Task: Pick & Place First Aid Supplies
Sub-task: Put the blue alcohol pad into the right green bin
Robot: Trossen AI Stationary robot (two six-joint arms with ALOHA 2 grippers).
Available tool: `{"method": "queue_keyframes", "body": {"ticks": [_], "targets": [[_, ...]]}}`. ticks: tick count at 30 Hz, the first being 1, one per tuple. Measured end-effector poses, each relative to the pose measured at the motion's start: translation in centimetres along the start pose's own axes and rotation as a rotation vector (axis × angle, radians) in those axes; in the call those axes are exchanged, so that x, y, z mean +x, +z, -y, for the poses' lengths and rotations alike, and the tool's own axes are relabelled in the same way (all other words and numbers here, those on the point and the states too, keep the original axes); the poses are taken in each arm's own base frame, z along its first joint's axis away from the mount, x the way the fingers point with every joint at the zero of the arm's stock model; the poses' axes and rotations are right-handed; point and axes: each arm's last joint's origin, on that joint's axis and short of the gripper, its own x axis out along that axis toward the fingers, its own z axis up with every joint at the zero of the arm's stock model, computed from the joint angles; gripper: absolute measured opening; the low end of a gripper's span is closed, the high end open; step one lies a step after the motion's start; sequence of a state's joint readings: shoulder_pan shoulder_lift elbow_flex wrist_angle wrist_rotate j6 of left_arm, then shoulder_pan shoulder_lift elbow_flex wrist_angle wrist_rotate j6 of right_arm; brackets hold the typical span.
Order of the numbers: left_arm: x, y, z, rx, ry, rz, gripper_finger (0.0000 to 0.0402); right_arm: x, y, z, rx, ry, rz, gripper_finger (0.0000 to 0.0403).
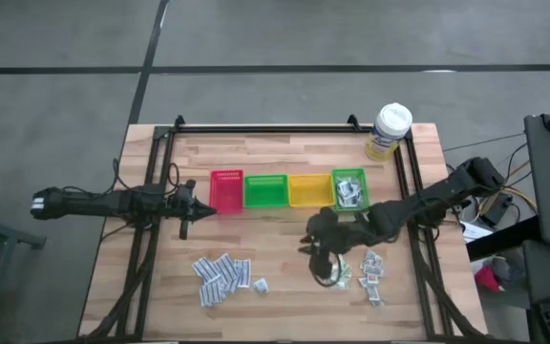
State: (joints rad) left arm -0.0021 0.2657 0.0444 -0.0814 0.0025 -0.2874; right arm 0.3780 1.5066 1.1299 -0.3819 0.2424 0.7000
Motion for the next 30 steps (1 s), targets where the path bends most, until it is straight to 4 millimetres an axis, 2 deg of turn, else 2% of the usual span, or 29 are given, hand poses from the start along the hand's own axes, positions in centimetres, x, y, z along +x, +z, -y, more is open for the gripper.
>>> {"method": "queue_keyframes", "body": {"ticks": [4, 11, 20, 26, 30], "targets": [[0.0, 0.0, 0.0, -0.003, -0.001, 0.0, 0.0, 0.1, -0.7, -1.2, -0.1, 0.081, 0.056, 0.011], [0.0, 0.0, 0.0, -0.003, -0.001, 0.003, 0.0, 0.5, -2.2, -1.9, -0.238, 0.15, 0.104, 0.0098], [0.0, 0.0, 0.0, -0.011, -0.012, 0.001, 0.0, 1.4, -3.7, -1.4, -0.426, 0.206, 0.207, 0.0084], [0.0, 0.1, 0.1, -0.069, -0.041, 0.017, 0.0, 1.6, -4.2, -1.1, -0.528, 0.189, 0.195, 0.0074], [0.0, 1.0, 0.4, -0.172, -0.081, 0.102, 0.0, 1.4, -4.4, -0.8, -0.597, 0.168, 0.163, 0.007]]}}
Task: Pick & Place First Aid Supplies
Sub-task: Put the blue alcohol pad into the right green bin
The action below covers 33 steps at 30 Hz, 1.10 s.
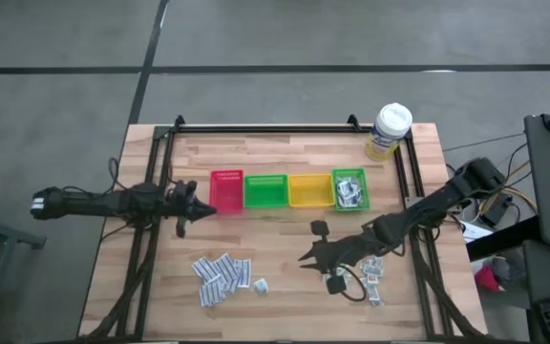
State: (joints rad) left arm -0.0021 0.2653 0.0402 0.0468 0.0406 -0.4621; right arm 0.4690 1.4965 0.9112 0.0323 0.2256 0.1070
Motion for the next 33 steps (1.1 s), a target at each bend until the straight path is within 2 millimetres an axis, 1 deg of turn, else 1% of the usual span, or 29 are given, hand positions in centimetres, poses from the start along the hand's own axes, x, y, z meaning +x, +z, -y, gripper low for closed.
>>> {"method": "queue_keyframes", "body": {"ticks": [3, 8, 10, 13, 15, 18, 24, 28, 33], "targets": [[0.0, 0.5, 0.4, 0.006, -0.071, 0.037, 0.0, -0.9, -0.1, 0.2, -0.015, -0.004, -0.044, 0.0071], [-0.1, 1.3, 0.9, 0.074, -0.138, 0.115, 0.0, -3.4, 0.1, 0.8, -0.016, -0.006, -0.056, 0.0078], [-0.2, 1.6, 1.1, 0.106, -0.148, 0.141, 0.0, -4.5, 0.0, 1.0, -0.01, -0.004, -0.031, 0.008], [-0.1, 1.7, 1.2, 0.125, -0.161, 0.156, 0.0, -6.1, -0.7, 1.5, 0.003, -0.003, -0.002, 0.0078], [-0.1, 1.7, 1.4, 0.129, -0.18, 0.152, 0.0, -7.1, -1.6, 1.8, 0.022, -0.007, 0.011, 0.0075], [0.0, 2.1, 1.8, 0.134, -0.208, 0.131, 0.0, -8.4, -2.4, 2.2, 0.055, 0.0, 0.077, 0.0069], [0.6, 4.4, 3.6, 0.213, -0.249, 0.119, 0.0, -10.4, -4.8, 2.9, 0.069, 0.016, 0.224, 0.0066], [1.6, 5.8, 4.7, 0.246, -0.247, 0.055, 0.0, -11.3, -6.2, 3.3, 0.092, 0.027, 0.321, 0.0072], [3.8, 7.3, 6.1, 0.242, -0.214, -0.099, 0.0, -12.2, -7.7, 3.7, 0.112, 0.039, 0.454, 0.008]]}}
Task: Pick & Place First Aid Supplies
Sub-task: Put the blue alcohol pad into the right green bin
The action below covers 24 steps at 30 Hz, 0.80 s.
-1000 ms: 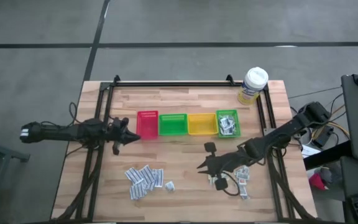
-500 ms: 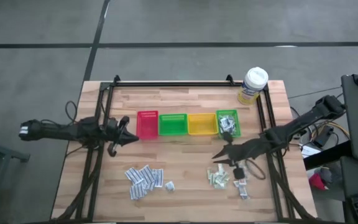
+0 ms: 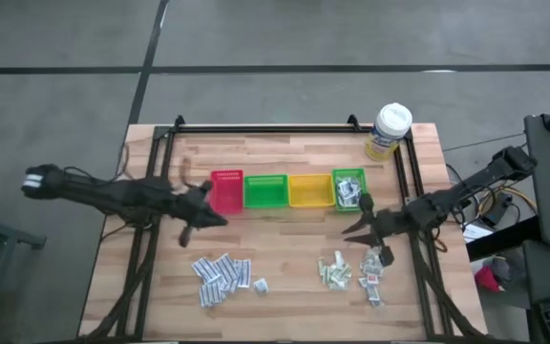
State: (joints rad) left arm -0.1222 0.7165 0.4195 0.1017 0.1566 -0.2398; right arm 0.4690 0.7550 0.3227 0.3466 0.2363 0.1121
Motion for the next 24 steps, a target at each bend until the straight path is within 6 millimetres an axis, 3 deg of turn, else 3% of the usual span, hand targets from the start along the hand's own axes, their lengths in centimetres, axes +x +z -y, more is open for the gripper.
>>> {"method": "queue_keyframes", "body": {"ticks": [8, 15, 21, 24], "targets": [[5.2, 2.5, 0.9, -0.077, 0.032, -0.279, 0.0, -1.2, -1.5, 0.5, 0.048, 0.012, 0.098, 0.008], [9.9, 2.0, 1.5, -0.173, 0.141, -0.523, 0.0, -1.4, -2.1, 0.6, 0.091, 0.014, 0.095, 0.0069], [13.2, 0.2, 2.1, -0.283, 0.196, -0.624, 0.0, -1.3, -1.6, 0.5, 0.088, 0.016, 0.11, 0.0073], [14.5, -1.5, 2.7, -0.359, 0.223, -0.687, 0.0, -1.3, -1.3, 0.5, 0.088, 0.017, 0.117, 0.008]]}}
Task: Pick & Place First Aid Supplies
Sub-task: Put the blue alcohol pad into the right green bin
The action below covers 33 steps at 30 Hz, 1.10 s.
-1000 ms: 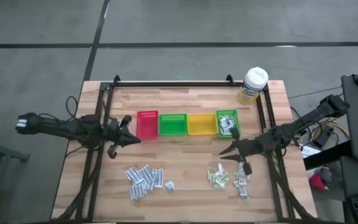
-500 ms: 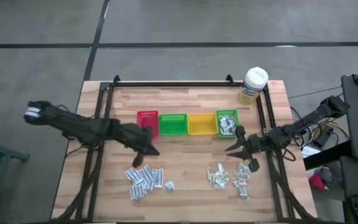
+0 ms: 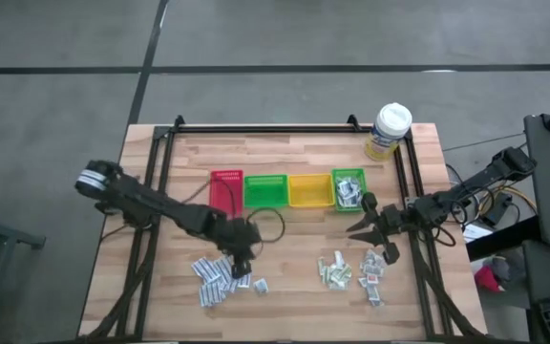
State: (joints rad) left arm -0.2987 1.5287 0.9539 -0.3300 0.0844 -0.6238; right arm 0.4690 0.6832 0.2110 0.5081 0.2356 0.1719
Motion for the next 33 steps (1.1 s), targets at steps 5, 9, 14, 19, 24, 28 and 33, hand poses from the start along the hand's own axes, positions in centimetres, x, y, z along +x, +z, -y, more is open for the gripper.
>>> {"method": "queue_keyframes", "body": {"ticks": [5, 9, 14, 19, 24, 28, 33], "targets": [[2.7, -1.5, 1.4, -0.029, -0.007, -0.105, 0.0, 0.0, 0.2, -0.1, -0.005, 0.001, 0.005, 0.0089], [3.8, -2.3, 1.8, -0.02, 0.007, -0.15, 0.0, 0.0, 0.2, 0.0, -0.018, 0.0, 0.003, 0.0093], [3.7, -2.1, 2.0, -0.02, -0.019, -0.152, 0.0, 0.0, 0.0, 0.0, -0.018, 0.0, -0.003, 0.0095], [3.7, -2.1, 1.9, -0.018, -0.022, -0.144, 0.0, 0.0, 0.0, 0.0, -0.016, -0.001, -0.003, 0.0087], [3.8, -2.0, 1.9, 0.007, -0.03, -0.132, 0.0, 0.0, 0.0, 0.0, -0.016, -0.001, -0.004, 0.0079], [3.8, -1.6, 2.2, 0.011, -0.056, -0.098, 0.0, 0.0, 0.0, 0.0, -0.016, -0.001, -0.004, 0.0074], [3.8, -1.1, 2.7, 0.035, -0.101, -0.035, 0.0, 0.0, 0.0, 0.0, -0.016, -0.001, -0.005, 0.0073]]}}
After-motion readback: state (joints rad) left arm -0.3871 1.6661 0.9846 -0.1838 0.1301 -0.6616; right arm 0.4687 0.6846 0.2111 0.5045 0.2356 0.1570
